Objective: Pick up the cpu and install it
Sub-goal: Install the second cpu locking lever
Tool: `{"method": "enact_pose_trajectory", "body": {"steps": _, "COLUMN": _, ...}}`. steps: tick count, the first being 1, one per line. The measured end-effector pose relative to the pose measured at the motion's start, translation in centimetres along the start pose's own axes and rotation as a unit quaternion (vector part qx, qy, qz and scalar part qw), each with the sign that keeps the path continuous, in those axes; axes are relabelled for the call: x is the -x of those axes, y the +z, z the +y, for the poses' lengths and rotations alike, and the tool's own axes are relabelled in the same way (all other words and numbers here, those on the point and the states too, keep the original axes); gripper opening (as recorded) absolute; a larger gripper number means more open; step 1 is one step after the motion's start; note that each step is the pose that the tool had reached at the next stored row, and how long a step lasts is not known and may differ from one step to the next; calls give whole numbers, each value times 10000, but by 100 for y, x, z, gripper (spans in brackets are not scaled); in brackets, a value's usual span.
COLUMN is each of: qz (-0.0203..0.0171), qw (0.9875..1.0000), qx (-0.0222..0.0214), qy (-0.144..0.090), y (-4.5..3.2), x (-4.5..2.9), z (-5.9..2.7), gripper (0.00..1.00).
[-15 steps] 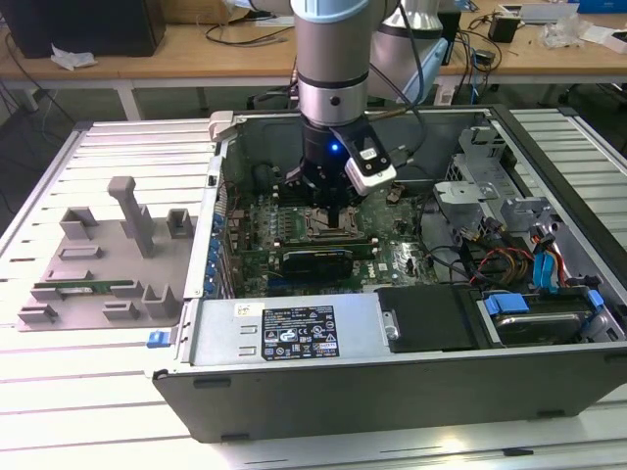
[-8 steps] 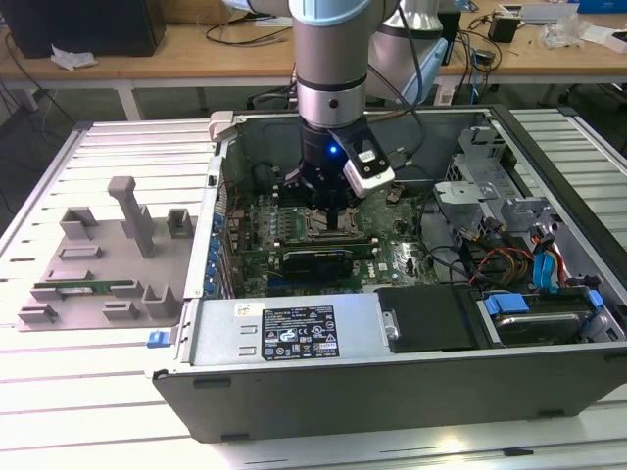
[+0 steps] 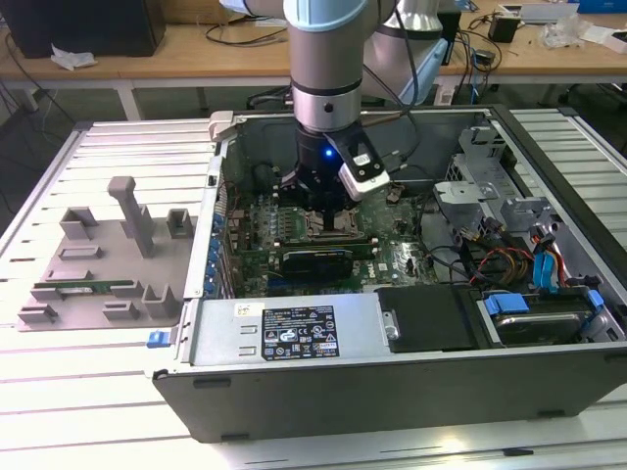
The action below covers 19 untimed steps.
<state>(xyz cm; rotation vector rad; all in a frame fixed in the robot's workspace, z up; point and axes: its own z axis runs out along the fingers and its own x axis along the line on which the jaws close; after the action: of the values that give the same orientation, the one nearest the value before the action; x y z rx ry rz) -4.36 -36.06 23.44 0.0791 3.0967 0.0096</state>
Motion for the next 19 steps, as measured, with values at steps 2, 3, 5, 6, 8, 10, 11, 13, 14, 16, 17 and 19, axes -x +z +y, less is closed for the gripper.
{"method": "enact_pose_trajectory", "body": {"steps": 2, "qz": 1, "qw": 10000, "qx": 23, "qy": 2, "y": 20, "x": -25, "z": -2, "gripper": 11}}
{"method": "enact_pose_trajectory", "body": {"steps": 3, "qz": 2, "qw": 10000, "qx": 33, "qy": 2, "y": 32, "x": -35, "z": -2, "gripper": 11}}
{"method": "enact_pose_trajectory", "body": {"steps": 5, "qz": 1, "qw": 10000, "qx": 44, "qy": 3, "y": 48, "x": -39, "z": -2, "gripper": 11}}
{"method": "enact_pose_trajectory", "body": {"steps": 6, "qz": 2, "qw": 10000, "qx": 46, "qy": 3, "y": 55, "x": -44, "z": -2, "gripper": 11}}
{"method": "enact_pose_trajectory", "body": {"steps": 8, "qz": 3, "qw": 10000, "qx": 64, "qy": 3, "y": 79, "x": -58, "z": -4, "gripper": 11}}
{"method": "enact_pose_trajectory", "body": {"steps": 10, "qz": 4, "qw": 10000, "qx": 83, "qy": 4, "y": 99, "x": -78, "z": -5, "gripper": 11}}
{"method": "enact_pose_trajectory", "body": {"steps": 11, "qz": 4, "qw": 10000, "qx": 91, "qy": 4, "y": 108, "x": -87, "z": -5, "gripper": 11}}
{"method": "enact_pose_trajectory", "body": {"steps": 13, "qz": 5, "qw": 9999, "qx": 115, "qy": 5, "y": 125, "x": -107, "z": -6, "gripper": 11}}
{"method": "enact_pose_trajectory", "body": {"steps": 14, "qz": 6, "qw": 9999, "qx": 130, "qy": 6, "y": 133, "x": -119, "z": -7, "gripper": 11}}
{"method": "enact_pose_trajectory", "body": {"steps": 16, "qz": 8, "qw": 9998, "qx": 180, "qy": 8, "y": 146, "x": -146, "z": -10, "gripper": 11}}
{"method": "enact_pose_trajectory", "body": {"steps": 17, "qz": 10, "qw": 9998, "qx": 203, "qy": 9, "y": 150, "x": -159, "z": -14, "gripper": 11}}
{"method": "enact_pose_trajectory", "body": {"steps": 19, "qz": 12, "qw": 9997, "qx": 245, "qy": 10, "y": 157, "x": -173, "z": -36, "gripper": 11}}
